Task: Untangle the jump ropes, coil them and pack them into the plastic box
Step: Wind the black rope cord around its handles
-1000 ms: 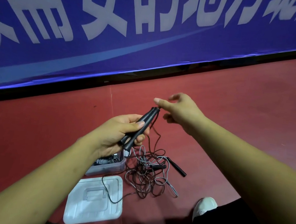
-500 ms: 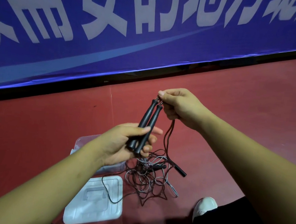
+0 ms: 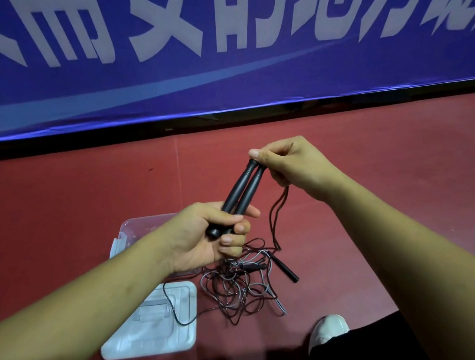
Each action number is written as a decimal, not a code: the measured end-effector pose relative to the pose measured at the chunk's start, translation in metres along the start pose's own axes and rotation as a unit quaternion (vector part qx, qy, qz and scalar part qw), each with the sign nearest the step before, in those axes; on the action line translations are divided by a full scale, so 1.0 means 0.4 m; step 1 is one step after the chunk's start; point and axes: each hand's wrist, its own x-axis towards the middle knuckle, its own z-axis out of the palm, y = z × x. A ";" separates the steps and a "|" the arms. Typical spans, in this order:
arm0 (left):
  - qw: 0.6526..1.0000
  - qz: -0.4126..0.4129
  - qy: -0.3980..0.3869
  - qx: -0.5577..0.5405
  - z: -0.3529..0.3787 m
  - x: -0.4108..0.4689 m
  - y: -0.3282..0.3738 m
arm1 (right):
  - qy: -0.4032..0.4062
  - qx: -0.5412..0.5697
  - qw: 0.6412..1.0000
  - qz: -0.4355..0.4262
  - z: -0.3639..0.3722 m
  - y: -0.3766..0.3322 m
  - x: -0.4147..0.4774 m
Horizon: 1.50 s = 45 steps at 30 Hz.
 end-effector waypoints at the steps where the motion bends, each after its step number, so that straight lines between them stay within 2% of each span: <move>1: 1.000 0.000 0.004 0.005 0.002 0.000 -0.001 | 0.001 -0.007 1.000 -0.002 0.001 0.002 0.001; 4: 0.999 0.013 0.023 0.024 0.007 0.003 0.003 | 0.004 0.007 1.000 -0.002 0.008 0.011 0.003; 7: 0.998 0.061 0.018 -0.022 0.002 0.001 0.029 | 0.014 0.069 0.997 0.008 0.004 0.025 0.010; 9: 0.991 0.105 0.017 -0.079 -0.007 0.002 0.050 | 0.018 0.017 0.999 0.022 -0.003 0.039 0.018; 12: 0.977 0.157 0.044 -0.135 -0.014 0.007 0.064 | -0.028 0.009 0.997 0.073 0.007 0.060 0.018; 19: 0.934 0.263 0.106 -0.219 -0.044 0.023 0.127 | -0.120 -0.013 0.986 0.116 0.064 0.042 -0.009; 22: 0.917 0.297 0.172 -0.203 -0.095 0.024 0.167 | -0.129 0.014 0.985 0.116 0.074 0.035 -0.021; 24: 0.916 0.292 0.220 -0.163 -0.121 0.030 0.164 | -0.129 0.068 0.982 0.116 0.083 0.024 -0.022; 27: 0.914 0.284 0.241 -0.160 -0.128 0.039 0.156 | -0.146 0.136 0.975 0.096 0.103 0.003 -0.029; 31: 0.887 0.299 0.268 -0.230 -0.131 0.041 0.161 | -0.145 0.101 0.982 0.073 0.128 0.002 -0.042; 36: 0.884 0.279 0.260 -0.272 -0.122 0.042 0.145 | -0.155 0.125 0.974 0.106 0.174 0.019 -0.047; 40: 0.896 0.270 0.236 -0.262 -0.109 0.038 0.141 | -0.184 0.117 0.963 0.157 0.225 0.027 -0.057; 45: 0.919 0.239 0.245 -0.196 -0.120 0.037 0.138 | -0.193 0.075 0.962 0.180 0.253 0.013 -0.062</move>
